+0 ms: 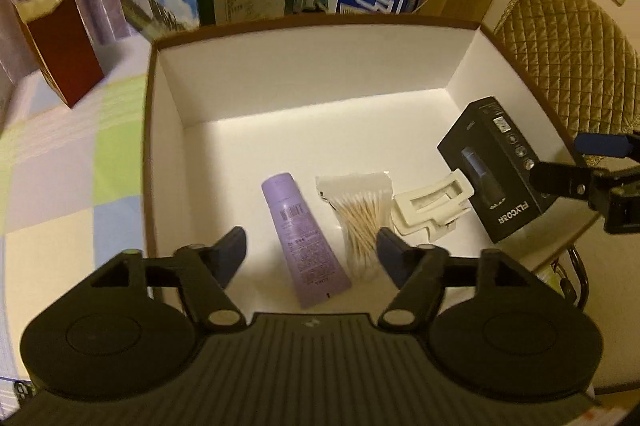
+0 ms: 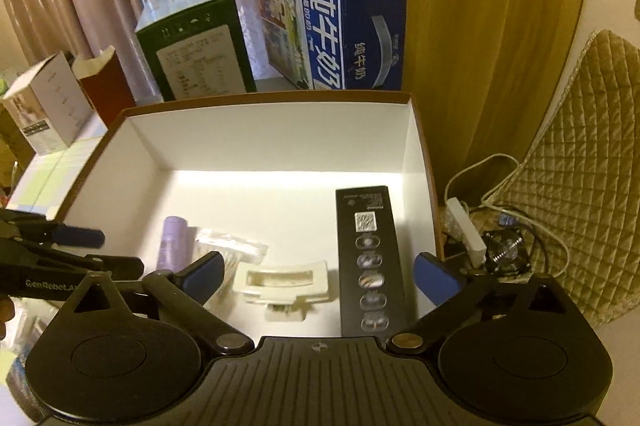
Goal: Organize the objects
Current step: 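Carry the tube and black box into the cardboard box and release, then withdraw both tools from the box toward the remaining items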
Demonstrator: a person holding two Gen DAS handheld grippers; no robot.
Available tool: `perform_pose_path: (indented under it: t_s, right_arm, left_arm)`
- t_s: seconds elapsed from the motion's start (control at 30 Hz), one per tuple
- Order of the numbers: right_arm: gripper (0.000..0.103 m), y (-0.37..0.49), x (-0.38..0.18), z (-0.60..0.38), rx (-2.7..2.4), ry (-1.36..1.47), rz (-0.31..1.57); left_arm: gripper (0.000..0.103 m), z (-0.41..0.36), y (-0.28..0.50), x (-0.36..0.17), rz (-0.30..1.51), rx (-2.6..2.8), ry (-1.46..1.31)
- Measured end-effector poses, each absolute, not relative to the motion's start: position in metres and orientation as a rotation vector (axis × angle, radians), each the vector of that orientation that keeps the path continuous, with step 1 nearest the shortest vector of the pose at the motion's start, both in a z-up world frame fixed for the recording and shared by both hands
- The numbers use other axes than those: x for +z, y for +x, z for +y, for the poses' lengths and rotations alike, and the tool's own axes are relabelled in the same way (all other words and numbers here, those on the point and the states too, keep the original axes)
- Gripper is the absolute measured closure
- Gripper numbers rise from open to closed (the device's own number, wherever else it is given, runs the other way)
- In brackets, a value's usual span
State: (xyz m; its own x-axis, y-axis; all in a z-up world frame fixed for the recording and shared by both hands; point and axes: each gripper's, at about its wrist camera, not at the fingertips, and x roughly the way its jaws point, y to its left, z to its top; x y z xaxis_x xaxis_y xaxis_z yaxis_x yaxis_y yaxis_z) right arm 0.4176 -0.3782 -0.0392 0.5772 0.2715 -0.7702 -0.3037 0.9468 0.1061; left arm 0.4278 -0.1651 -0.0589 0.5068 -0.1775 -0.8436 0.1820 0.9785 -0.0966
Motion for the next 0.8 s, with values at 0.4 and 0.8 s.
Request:
perform_pose_path:
  t_s: [0.4, 0.8]
  right_arm:
    - [0.002, 0.367, -0.015, -0.382, 0.363, 0.029, 0.86]
    - [0.002, 0.317, 0.001, -0.377, 0.376, 0.092, 0.838]
  left_arm:
    - [0.022, -0.151, 0.378, -0.012, 0.909, -0.219, 0.012]
    - [0.019, -0.136, 0.325, 0.011, 0.893, -0.207, 0.0]
